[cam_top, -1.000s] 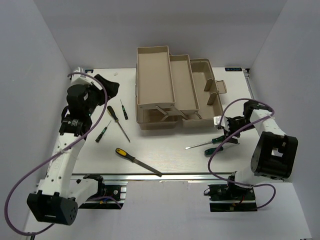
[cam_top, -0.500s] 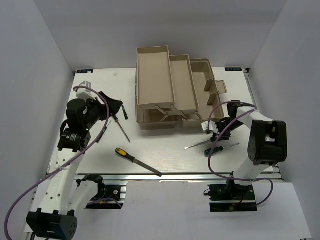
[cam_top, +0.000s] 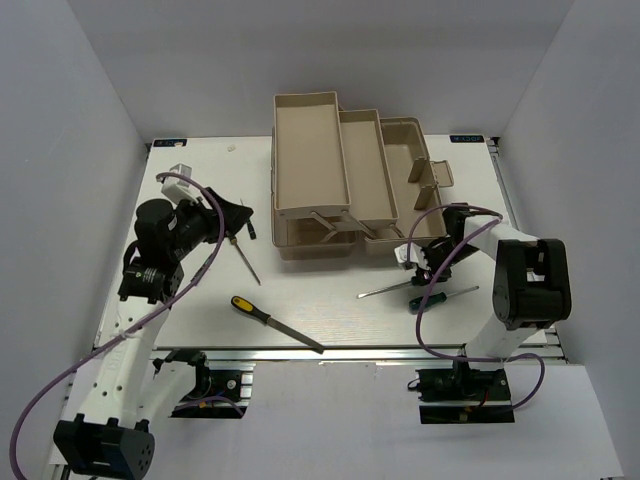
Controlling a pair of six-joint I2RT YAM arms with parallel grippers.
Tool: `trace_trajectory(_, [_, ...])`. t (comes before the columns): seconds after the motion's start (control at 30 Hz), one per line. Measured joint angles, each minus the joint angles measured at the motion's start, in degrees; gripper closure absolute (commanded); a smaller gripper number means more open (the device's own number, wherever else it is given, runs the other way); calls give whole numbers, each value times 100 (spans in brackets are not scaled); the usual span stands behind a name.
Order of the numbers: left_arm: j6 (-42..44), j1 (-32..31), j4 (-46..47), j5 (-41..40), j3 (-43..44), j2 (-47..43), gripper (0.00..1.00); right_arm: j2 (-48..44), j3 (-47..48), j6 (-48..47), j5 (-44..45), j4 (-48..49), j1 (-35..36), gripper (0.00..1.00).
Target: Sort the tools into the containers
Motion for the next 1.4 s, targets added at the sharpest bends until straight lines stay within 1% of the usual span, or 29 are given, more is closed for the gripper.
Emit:
trace_trajectory(0.03, [15, -24, -4, 35, 15, 66, 39, 0, -2, 20, -55, -4, 48, 100])
trace_trajectory(0.13, [114, -155, -20, 96, 203, 286, 45, -125, -4, 22, -302, -55, 149, 100])
trace_trajectory(0.23, [214, -341, 24, 144, 466, 437, 47, -507, 15, 2, -584, -197, 151, 100])
trace_trajectory(0.4, [317, -595, 275, 151, 621, 566, 48, -1224, 203, -144, -1235, -525, 151, 100])
trace_trajectory(0.53, [378, -763, 398, 125, 627, 678, 47, -1700, 431, -437, -1923, -1145, 151, 100])
trace_trajectory(0.57, [402, -807, 407, 96, 645, 708, 47, -1810, 511, -297, -2162, -1261, 151, 100])
trace_trajectory(0.6, [442, -861, 402, 59, 680, 743, 44, -1928, 597, -17, -2404, -1268, 151, 100])
trace_trajectory(0.63, [485, -938, 396, 11, 745, 789, 42, -2094, 669, 501, -2702, -1023, 142, 100])
trace_trajectory(0.67, [533, -1010, 398, -20, 817, 833, 41, -2299, 688, 1683, -2968, -291, 118, 100])
trace_trajectory(0.7, [581, -1097, 404, -57, 905, 883, 40, -2503, 671, 2452, -3034, 179, 63, 100])
trace_trajectory(0.73, [638, -1215, 389, -114, 1010, 942, 38, -2761, 468, 3534, -3049, 1209, 11, 100])
trace_trajectory(0.77, [706, -1325, 391, -157, 1123, 1003, 37, -3058, 210, 4819, -2914, 2312, -55, 100])
trace_trajectory(0.83, [837, -1572, 393, -269, 1340, 1119, 34, -3403, -118, 6695, -2573, 3595, -144, 100])
trace_trajectory(0.9, [955, -1812, 409, -380, 1537, 1231, 33, -3397, -109, 8207, -1969, 4286, -166, 100])
trace_trajectory(1.0, [1174, -2264, 446, -601, 1818, 1467, 32, -2883, 260, 9868, -857, 4616, -138, 100])
trace_trajectory(1.1, [1464, -2879, 494, -852, 2072, 1840, 32, -2177, 560, 10924, 4, 4651, -146, 100])
trace_trajectory(1.2, [1808, -3565, 579, -1027, 2437, 2507, 32, -1534, 616, 11602, 501, 4621, -151, 81])
trace_trajectory(1.23, [1923, -3786, 614, -1073, 2549, 2765, 32, -1331, 632, 11744, 581, 4564, -146, 71])
trace_trajectory(1.27, [1993, -3908, 629, -1108, 2610, 2953, 32, -1141, 651, 11851, 632, 4496, -142, 64])
trace_trajectory(1.3, [2079, -4061, 671, -1126, 2677, 3187, 32, -960, 667, 11932, 654, 4459, -138, 64])
trace_trajectory(1.33, [2133, -4162, 695, -1132, 2704, 3355, 32, -789, 688, 11938, 632, 4424, -138, 56])
trace_trajectory(1.37, [2177, -4236, 726, -1137, 2708, 3501, 32, -673, 693, 11940, 605, 4411, -138, 53])
trace_trajectory(1.4, [2203, -4277, 732, -1147, 2708, 3617, 32, -588, 693, 11925, 579, 4391, -138, 45])
